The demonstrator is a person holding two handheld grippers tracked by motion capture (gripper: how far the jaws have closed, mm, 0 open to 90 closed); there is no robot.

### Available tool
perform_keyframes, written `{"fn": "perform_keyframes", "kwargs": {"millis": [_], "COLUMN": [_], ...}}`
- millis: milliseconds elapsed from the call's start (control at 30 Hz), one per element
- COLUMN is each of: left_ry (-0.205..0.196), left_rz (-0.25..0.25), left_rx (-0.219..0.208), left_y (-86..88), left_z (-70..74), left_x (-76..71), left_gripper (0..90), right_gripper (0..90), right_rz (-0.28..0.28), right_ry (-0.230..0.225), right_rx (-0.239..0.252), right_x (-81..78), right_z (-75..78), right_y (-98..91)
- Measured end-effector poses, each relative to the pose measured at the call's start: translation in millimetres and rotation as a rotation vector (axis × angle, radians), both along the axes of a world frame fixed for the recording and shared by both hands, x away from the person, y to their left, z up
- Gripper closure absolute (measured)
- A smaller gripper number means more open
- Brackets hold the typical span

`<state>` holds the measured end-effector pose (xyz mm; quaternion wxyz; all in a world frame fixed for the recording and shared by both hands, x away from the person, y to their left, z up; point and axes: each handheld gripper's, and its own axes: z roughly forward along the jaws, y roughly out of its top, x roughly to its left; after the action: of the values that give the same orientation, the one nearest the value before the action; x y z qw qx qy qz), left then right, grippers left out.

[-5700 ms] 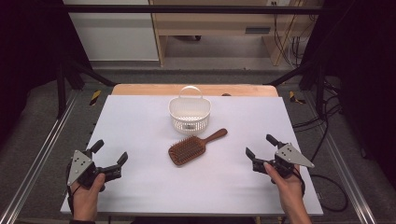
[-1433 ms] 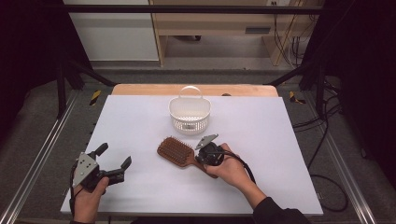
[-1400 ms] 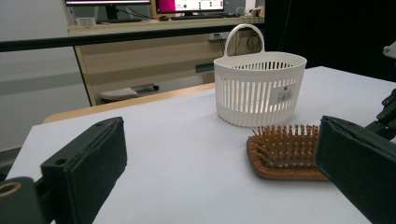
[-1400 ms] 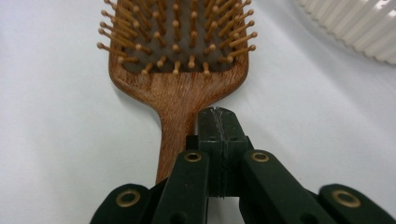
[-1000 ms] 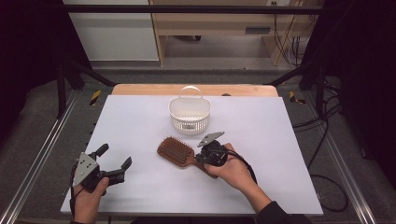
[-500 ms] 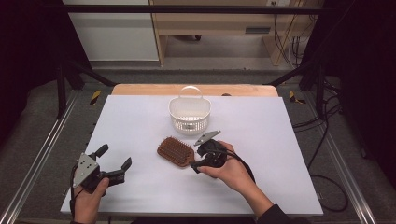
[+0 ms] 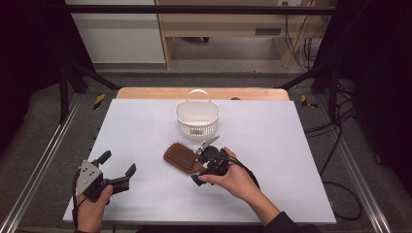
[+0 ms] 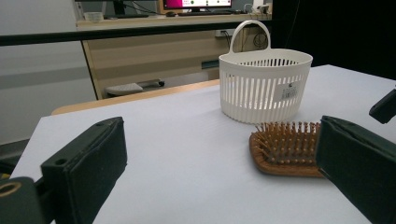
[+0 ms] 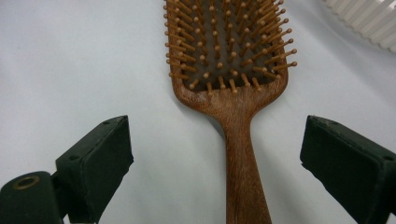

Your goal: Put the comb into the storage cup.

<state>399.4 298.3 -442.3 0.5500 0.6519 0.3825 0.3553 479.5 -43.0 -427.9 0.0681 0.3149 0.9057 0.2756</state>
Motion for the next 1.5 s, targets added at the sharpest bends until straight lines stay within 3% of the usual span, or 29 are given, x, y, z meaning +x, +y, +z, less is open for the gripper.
{"fn": "perform_keyframes", "kwargs": {"millis": [233,933,1267,1500], "left_ry": [-0.007,-0.015,-0.018,-0.016], "left_rz": [-0.003,-0.02,-0.018,-0.023], "left_rx": [-0.004,-0.008,-0.013,-0.008], "left_y": [0.5,2.6,3.1,1.6], "left_z": [0.5,2.5,3.1,2.9], "left_x": [-1.3,-1.8,-1.6,-0.9], "left_gripper": [2.2,2.2,2.2,2.2], "right_gripper": [10.5,16.9,37.2,48.0], "right_rz": [0.0,-0.013,-0.001,-0.008], "right_ry": [0.039,0.063,0.071,0.078], "right_rx": [-0.023,-0.092,-0.116,-0.107], "right_x": [1.0,11.0,14.7,19.6], "right_z": [-6.2,-21.2,-24.5,-26.2], "right_y": [0.5,12.1,12.0,7.8]}}
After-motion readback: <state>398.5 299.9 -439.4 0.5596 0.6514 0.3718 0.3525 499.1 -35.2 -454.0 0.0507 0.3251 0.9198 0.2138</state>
